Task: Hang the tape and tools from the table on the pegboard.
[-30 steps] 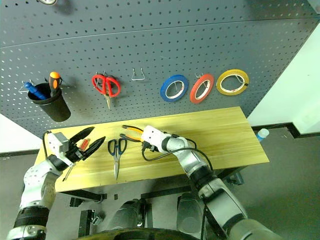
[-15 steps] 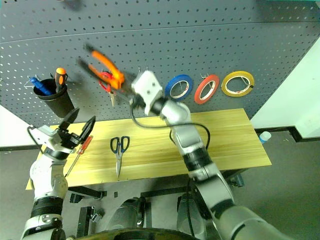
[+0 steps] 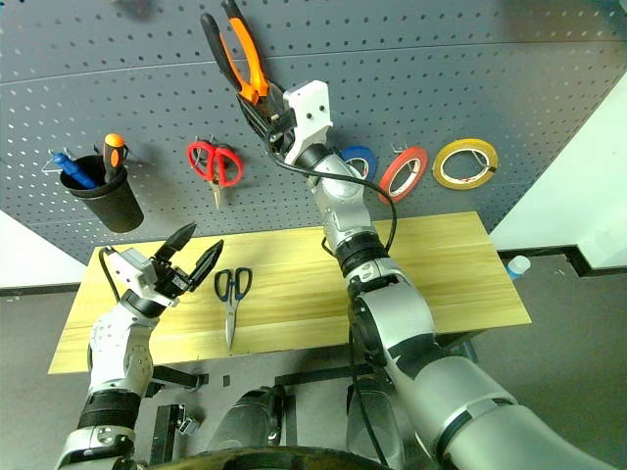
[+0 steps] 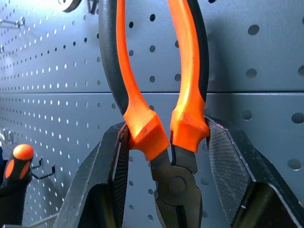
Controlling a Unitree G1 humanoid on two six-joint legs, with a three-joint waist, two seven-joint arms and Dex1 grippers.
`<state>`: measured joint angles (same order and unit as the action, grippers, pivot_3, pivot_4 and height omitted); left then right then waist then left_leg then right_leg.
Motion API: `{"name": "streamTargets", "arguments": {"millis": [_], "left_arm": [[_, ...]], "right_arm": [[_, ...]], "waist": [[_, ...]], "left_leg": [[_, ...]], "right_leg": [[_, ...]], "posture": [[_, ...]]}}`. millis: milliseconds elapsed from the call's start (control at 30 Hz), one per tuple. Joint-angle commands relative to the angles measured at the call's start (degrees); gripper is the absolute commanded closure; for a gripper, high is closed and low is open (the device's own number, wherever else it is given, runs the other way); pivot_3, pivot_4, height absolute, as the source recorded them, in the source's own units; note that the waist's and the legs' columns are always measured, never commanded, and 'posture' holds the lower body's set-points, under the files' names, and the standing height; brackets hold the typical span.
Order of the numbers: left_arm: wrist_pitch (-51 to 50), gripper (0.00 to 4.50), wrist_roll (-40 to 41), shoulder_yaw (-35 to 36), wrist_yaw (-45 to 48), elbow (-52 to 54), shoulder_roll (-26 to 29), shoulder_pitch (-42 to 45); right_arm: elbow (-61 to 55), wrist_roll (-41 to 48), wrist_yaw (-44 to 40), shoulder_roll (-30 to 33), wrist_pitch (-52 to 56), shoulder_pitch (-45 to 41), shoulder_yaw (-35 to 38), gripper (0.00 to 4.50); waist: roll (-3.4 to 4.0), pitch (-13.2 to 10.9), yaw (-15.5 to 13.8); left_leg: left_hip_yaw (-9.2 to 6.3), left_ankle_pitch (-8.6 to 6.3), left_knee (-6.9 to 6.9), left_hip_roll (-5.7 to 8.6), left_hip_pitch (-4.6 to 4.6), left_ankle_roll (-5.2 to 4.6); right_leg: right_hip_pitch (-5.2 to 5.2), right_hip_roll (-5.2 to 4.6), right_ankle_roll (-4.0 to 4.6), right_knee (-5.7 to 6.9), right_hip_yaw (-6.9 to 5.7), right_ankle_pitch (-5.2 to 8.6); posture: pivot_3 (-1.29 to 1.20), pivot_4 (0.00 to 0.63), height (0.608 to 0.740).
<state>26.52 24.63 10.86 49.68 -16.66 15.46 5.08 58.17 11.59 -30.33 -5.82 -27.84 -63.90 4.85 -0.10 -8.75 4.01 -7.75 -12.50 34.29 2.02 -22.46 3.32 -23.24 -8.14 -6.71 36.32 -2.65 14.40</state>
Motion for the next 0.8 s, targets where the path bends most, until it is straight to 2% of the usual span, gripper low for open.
{"name": "streamTargets", "arguments": {"millis": [33,233,400,800], "left_arm": [[-0.2,1.08,0.0,-0.3,-0.8,3.1,0.1,-0.8],[-1.8,1.08,0.4,-0.7,-1.9,8.1,0.4,-4.3],[-3.9,1.08,0.7,-1.4,-3.0,15.0,0.2,-10.1],[-8.0,1.08,0.8,-3.3,-5.7,24.4,-0.3,-17.2]], "right_arm": [[1.9,0.8,-0.4,-0.9,-3.7,-3.3,1.4,2.44],[5.9,-0.7,1.2,-1.2,-7.6,-3.5,1.8,2.44],[6.0,-0.9,1.2,-1.5,-11.3,-2.9,2.1,2.44],[9.2,-1.7,2.0,-0.5,-15.4,-3.0,3.8,2.44]], "waist": [[0.0,0.0,-0.1],[0.11,-0.2,-0.1],[0.15,-1.3,-0.2],[0.18,-3.2,-1.8]], "left_leg": [[-0.01,0.0,-0.01,-0.02,0.0,0.0],[-0.01,0.0,-0.03,-0.08,0.0,0.0],[0.04,0.0,-0.07,-0.29,0.0,0.0],[0.15,0.0,-0.11,-0.78,0.0,0.0]], "right_leg": [[-0.01,0.03,0.0,0.0,0.0,0.0],[-0.02,0.13,0.06,-0.04,0.06,-0.03],[-0.1,0.34,0.17,-0.06,0.15,-0.07],[-0.26,0.82,0.63,-0.05,0.17,-0.15]], "posture": [[0.0,0.108,0.74],[0.03,0.144,0.74],[0.05,0.174,0.74],[0.08,0.2,0.74]]}}
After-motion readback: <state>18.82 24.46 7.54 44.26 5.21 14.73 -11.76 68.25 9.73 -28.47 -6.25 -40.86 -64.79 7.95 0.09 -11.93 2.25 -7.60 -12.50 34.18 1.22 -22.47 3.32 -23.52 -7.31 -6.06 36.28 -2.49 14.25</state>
